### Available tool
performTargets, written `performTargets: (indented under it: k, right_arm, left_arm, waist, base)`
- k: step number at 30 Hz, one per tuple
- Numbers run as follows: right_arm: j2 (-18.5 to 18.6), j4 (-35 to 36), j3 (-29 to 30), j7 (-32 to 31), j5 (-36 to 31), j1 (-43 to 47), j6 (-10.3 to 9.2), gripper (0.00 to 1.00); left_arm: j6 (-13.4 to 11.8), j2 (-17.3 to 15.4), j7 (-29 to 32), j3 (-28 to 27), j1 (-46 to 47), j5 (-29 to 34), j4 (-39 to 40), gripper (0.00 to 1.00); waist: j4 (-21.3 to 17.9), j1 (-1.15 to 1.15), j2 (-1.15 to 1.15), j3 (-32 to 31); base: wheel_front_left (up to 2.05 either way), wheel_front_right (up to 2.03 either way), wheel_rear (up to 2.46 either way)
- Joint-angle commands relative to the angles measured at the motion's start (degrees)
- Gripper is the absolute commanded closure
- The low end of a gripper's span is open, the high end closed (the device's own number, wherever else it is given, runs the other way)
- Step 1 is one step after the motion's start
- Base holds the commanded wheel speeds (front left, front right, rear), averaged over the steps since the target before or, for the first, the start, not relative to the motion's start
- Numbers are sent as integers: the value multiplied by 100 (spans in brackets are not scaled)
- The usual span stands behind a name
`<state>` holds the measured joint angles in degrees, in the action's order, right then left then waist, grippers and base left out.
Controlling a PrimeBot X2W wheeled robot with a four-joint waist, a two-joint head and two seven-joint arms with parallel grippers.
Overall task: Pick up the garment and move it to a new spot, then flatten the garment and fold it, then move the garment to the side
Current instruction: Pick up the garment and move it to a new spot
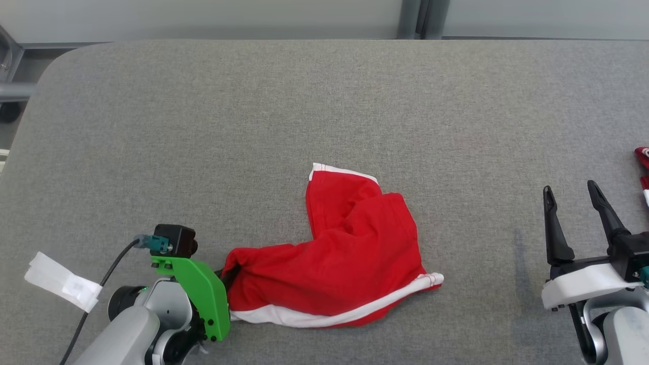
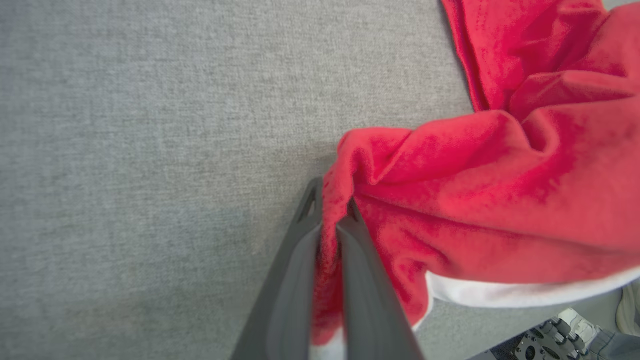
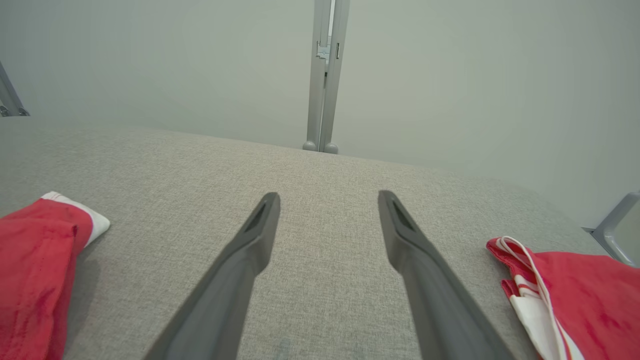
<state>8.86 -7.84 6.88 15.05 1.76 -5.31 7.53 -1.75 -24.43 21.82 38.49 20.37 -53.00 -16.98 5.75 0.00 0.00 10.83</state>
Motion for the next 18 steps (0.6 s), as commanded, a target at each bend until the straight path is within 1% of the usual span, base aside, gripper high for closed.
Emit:
performTargets:
  k: [1,2,5,11,14,18]
  right_arm:
    - [35,-8,0,18,-39,10,-8,0]
    - [48,-9,0,18,-29,26,-8,0]
    - [85,3,38,18,-9,74,-8,0]
    - [112,70,128,18,2,172,-8,0]
    - [66,117,157,18,-2,278,-8,0]
    - [42,170,206,18,12,417,-8,0]
  left_arm:
    - [8,-15,-72,-20,-79,34,-35,28]
    - [-12,-7,-140,-19,-76,92,-65,0]
    - [-15,40,-359,-35,-107,152,-55,0]
    - [-191,-37,-773,-155,-324,236,242,0]
    - [-365,-165,-1007,-277,-601,256,531,0]
    - [-752,-328,-1482,-500,-1061,394,943,0]
  waist:
    - [17,0,0,2]
    - [22,0,0,4]
    - [34,0,0,-8]
    - [17,0,0,-178]
    - [-7,0,0,-324]
    - [-33,0,0,-501]
  base:
    - [0,0,0]
    - [0,0,0]
    - [0,0,0]
    - [0,0,0]
    - [0,0,0]
    - [0,0,0]
